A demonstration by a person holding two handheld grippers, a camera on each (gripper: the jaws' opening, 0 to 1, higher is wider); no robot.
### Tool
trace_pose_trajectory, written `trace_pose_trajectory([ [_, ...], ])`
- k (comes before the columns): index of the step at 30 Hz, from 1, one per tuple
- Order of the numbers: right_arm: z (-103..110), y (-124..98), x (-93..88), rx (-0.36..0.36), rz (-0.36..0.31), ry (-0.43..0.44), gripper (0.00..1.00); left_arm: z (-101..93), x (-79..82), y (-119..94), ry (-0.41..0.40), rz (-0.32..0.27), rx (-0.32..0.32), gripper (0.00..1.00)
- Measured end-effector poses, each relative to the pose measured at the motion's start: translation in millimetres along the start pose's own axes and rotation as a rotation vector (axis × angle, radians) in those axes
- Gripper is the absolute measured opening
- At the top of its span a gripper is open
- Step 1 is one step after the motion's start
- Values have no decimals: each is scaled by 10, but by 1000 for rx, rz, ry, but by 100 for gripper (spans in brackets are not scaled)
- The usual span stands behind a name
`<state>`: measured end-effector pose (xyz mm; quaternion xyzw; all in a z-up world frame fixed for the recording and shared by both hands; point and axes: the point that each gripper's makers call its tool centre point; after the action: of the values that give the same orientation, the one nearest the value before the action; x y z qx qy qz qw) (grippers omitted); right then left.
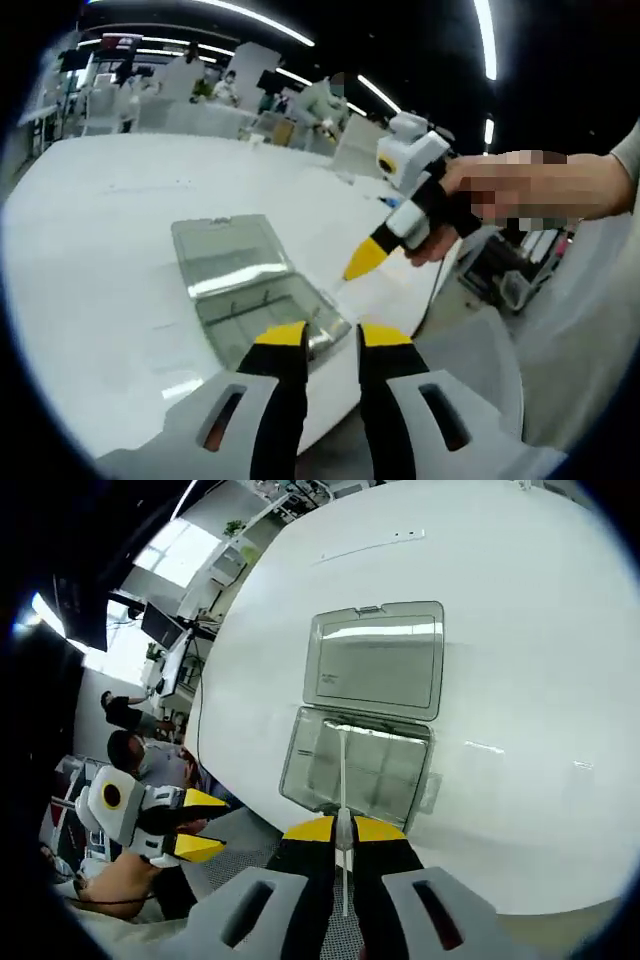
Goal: Insert the divider into the dual guide fixture by aligning both edges with the guide slots and pushing it downward to the bottom, including one-sided entry, uneven engagement, binding, and posture correction.
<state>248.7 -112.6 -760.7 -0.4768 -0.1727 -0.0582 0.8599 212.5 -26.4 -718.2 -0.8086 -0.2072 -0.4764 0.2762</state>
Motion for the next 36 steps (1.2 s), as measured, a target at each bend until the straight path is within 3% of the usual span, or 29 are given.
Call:
trace_pose_trajectory([
  [5,-26,85,41,-74,3,2,0,21,-38,-9,29,19,12,16],
  [6,-69,102,58,-116,-5,17,0,23,-42,-7,35,21,15,16],
  [17,-149,237,35,-230,18,8,0,93,-62,-16,74,34,54,19],
  [19,-130,247,-12,-229,43,40,0,118,-74,-25,83,43,65,21],
  [22,-126,248,-20,-252,48,17,0,172,-86,-51,135,60,93,23],
  [36,-66,335,-57,-301,103,81,0,245,-124,-130,162,64,135,38],
])
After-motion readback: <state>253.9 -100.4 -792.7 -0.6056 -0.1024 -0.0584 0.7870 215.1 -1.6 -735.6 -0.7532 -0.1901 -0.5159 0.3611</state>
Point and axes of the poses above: the point that each gripper's makers call its tool centre point, and the gripper's own axes: y roughly forward along the fingers, z roughly to its left, x roughly out of its top, and after that the axes turned 11 degrees about -z, right-handed
